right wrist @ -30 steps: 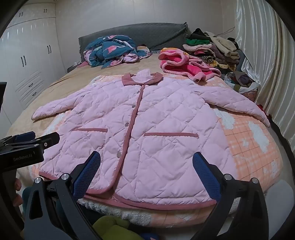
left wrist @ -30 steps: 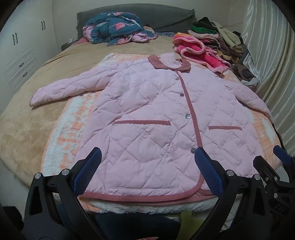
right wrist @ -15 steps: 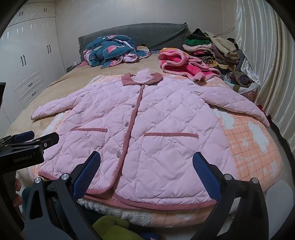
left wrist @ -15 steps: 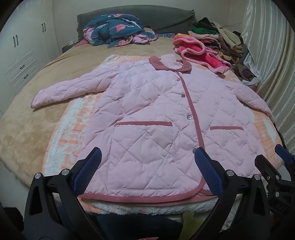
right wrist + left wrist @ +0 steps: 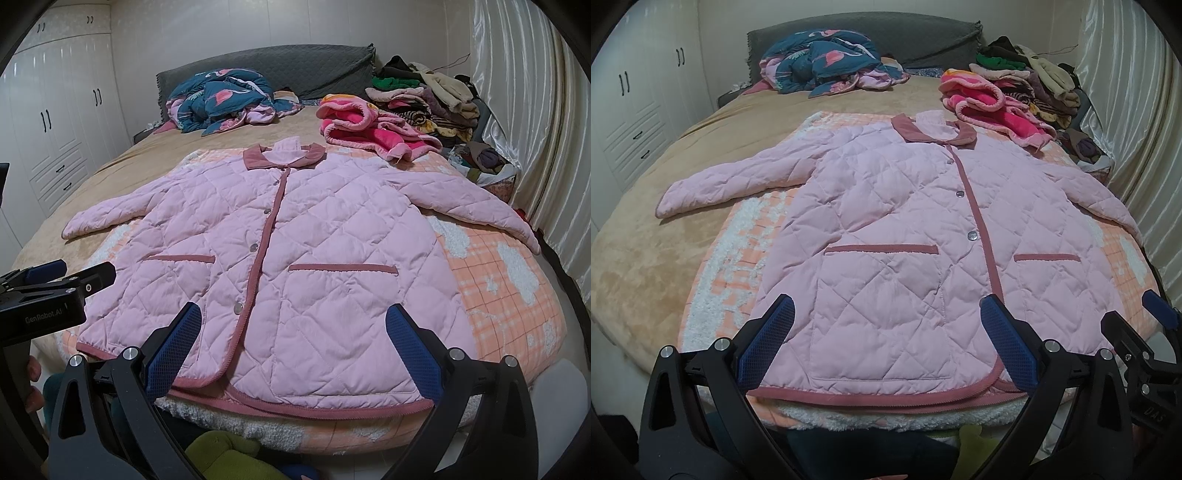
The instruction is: Fold large clothes
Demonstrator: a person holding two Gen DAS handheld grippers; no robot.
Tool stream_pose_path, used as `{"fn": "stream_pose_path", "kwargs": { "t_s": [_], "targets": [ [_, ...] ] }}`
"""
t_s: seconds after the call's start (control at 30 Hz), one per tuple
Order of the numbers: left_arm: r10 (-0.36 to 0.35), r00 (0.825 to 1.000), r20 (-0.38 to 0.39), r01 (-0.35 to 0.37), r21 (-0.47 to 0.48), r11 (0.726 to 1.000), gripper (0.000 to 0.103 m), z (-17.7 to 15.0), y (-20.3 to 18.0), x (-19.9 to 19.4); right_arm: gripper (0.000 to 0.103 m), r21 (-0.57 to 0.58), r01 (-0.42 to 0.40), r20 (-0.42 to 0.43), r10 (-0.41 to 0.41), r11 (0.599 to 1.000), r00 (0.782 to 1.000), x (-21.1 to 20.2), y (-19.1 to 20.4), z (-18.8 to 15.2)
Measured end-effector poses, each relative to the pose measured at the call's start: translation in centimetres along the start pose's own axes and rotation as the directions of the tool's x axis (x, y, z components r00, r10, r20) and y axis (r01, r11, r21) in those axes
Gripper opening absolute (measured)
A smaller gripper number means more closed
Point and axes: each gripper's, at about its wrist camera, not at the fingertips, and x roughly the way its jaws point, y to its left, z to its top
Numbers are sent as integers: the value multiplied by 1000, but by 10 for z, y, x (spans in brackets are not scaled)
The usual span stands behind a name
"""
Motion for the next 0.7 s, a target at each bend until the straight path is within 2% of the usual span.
{"fn": "stream_pose_path", "kwargs": {
  "t_s": [0.7],
  "targets": [
    [5, 1000, 4, -5, 0, 1000, 94, 0, 1, -2, 99, -1, 1, -5, -1, 1000, 1000, 3, 0, 0]
  ]
}}
